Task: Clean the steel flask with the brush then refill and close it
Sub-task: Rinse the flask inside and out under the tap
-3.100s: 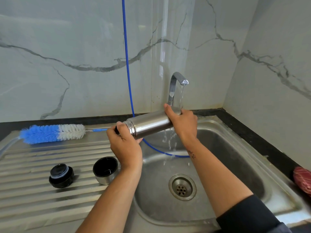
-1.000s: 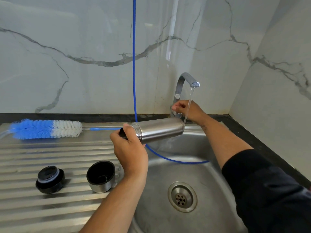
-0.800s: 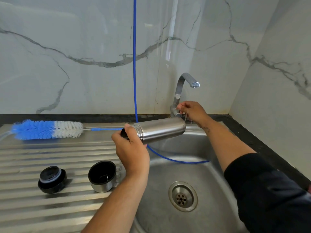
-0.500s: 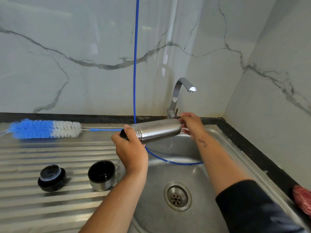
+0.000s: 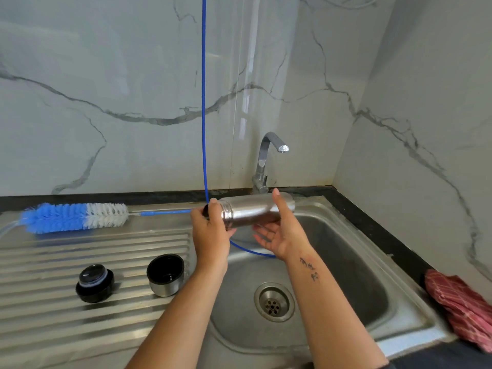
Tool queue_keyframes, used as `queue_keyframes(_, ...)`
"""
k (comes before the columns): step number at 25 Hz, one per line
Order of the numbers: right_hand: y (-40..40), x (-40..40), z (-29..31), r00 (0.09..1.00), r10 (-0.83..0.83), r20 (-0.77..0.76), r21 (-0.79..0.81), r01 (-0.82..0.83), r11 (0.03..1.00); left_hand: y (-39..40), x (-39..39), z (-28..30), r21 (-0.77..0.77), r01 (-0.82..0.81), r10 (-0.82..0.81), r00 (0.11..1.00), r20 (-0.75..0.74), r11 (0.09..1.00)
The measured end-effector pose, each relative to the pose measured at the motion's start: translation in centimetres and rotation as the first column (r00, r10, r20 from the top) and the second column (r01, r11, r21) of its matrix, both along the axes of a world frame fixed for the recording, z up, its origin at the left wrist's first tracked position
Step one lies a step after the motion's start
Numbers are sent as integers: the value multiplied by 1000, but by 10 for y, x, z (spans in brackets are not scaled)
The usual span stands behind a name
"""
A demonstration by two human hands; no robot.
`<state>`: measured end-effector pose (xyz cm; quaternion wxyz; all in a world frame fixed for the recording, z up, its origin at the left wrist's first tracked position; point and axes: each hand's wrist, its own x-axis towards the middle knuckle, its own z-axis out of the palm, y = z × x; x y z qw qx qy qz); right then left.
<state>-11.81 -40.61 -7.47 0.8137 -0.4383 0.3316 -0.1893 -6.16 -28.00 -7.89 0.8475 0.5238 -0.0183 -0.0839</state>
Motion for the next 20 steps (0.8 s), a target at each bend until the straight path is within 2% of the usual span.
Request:
queue_keyframes(2,-5,-10,9,990,-98,103,18,97,995,6,-5,1,53,118,-122,989,88,992)
queue_keyframes(3,-7,-15,14,980,-128,153,-7,131,991,10,-6,0,145,133,-157,973,169,980)
queue_keyframes(5,-7,-20,22,968,-149,202,-193,189,963,19,-2,-6,371,115,-258,894,365,921)
queue_keyframes(7,1,-20,24,973,-163,164,-517,225,826,22,2,-14,553,104,-401,799,449,827)
queue_keyframes(9,13,-16,21,977,-191,94,-797,188,573,23,1,-23,666,50,-475,741,474,744)
queue_keyframes(11,23,-14,21,973,-221,65,-905,151,398,21,0,-24,676,1,-465,726,506,737)
queue_keyframes(13,31,-14,25,969,-222,109,-935,176,308,21,-2,-22,622,8,-420,744,520,783)
queue_keyframes(16,40,-10,21,972,-212,103,-956,156,248,20,-2,-25,593,38,-389,788,478,804)
queue_keyframes(18,44,-8,18,977,-208,56,-965,106,239,19,-3,-29,620,57,-407,800,440,782)
queue_keyframes(20,43,-8,19,967,-243,82,-962,140,234,18,-1,-30,601,41,-389,797,462,798)
